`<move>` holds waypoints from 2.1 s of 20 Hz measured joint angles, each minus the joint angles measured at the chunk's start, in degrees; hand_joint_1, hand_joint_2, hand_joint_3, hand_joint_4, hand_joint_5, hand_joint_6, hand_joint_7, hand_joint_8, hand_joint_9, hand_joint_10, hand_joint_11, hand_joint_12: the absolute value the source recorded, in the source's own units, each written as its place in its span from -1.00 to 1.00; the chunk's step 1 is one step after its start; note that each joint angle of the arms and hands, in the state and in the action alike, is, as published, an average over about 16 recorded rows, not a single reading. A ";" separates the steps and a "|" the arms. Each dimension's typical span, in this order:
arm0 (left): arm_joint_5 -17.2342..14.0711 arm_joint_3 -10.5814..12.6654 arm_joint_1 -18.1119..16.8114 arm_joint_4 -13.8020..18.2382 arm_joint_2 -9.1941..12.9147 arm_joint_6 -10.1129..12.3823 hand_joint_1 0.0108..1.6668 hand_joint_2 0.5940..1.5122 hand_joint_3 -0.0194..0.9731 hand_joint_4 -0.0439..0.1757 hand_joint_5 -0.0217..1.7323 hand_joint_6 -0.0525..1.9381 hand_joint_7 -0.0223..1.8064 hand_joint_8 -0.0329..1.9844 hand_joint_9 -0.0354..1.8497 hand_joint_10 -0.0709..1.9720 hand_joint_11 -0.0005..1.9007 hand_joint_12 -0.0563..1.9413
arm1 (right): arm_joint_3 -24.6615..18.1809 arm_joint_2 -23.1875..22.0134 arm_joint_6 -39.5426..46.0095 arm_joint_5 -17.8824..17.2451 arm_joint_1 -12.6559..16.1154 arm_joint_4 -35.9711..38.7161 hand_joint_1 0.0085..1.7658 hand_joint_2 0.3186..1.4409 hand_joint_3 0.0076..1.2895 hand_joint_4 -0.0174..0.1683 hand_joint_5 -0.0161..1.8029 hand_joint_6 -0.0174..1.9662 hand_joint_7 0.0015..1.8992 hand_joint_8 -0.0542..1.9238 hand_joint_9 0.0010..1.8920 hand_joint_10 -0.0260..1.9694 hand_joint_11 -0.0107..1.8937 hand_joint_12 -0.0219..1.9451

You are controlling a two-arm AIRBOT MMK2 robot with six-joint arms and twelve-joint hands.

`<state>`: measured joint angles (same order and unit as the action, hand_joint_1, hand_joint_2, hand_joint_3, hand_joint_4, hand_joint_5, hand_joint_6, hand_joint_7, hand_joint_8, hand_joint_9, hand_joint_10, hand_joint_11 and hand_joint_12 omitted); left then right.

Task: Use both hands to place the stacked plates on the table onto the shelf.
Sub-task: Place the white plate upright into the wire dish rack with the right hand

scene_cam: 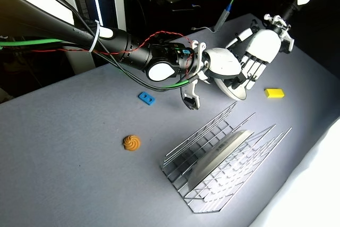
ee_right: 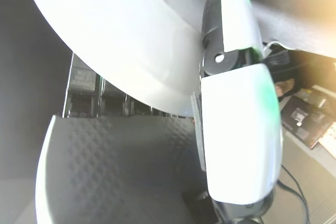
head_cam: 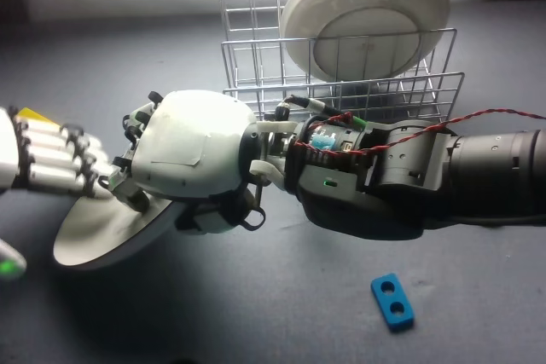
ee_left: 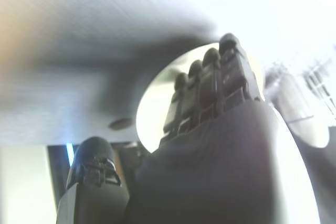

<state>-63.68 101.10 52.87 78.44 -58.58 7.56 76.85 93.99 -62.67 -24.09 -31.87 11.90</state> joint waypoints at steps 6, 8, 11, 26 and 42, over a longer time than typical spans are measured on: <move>-1.13 0.76 -7.08 2.38 0.72 3.03 -0.99 0.28 -0.93 -0.62 -0.94 -0.94 -0.95 -0.97 -0.94 -0.92 -0.98 -0.94 | -5.69 -4.20 0.12 1.15 0.99 -0.21 0.40 0.23 -0.99 -0.89 -0.13 -0.09 -0.06 -0.10 -0.11 0.44 -0.46 0.48; -1.51 0.88 -9.85 3.26 1.00 4.08 -0.99 0.29 -0.93 -0.63 -0.94 -0.94 -0.95 -0.97 -0.94 -0.92 -0.98 -0.94 | -8.47 -6.24 0.23 1.88 1.73 -0.32 0.42 0.24 -0.99 -0.88 -0.14 -0.06 -0.05 -0.04 -0.13 0.46 -0.48 0.49; -2.05 0.64 -13.79 4.70 1.42 5.54 -0.99 0.29 -0.93 -0.63 -0.94 -0.94 -0.95 -0.97 -0.94 -0.92 -0.98 -0.94 | -13.16 -9.86 0.69 3.45 3.49 -0.61 0.45 0.25 -0.99 -0.84 -0.14 0.00 -0.04 0.03 -0.15 0.47 -0.50 0.50; -3.15 -1.47 -22.73 9.57 2.46 8.94 -0.99 0.29 -0.93 -0.60 -0.95 -0.94 -0.95 -0.97 -0.95 -0.92 -0.98 -0.94 | -28.75 -28.16 21.98 16.53 18.78 3.36 0.50 0.28 -1.00 -0.82 -0.13 0.09 0.02 0.04 -0.09 0.39 -0.45 0.42; -3.09 -2.66 -24.23 9.74 3.38 9.51 -0.99 0.29 -0.93 -0.61 -0.95 -0.94 -0.95 -0.97 -0.94 -0.92 -0.98 -0.94 | -20.50 -34.52 76.69 22.68 28.55 22.40 0.52 0.28 -1.00 -0.84 -0.15 0.11 0.00 0.08 -0.10 0.41 -0.45 0.46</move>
<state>-66.77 98.44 28.64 88.18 -55.20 17.07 56.34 59.47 14.02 -1.41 -3.33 34.30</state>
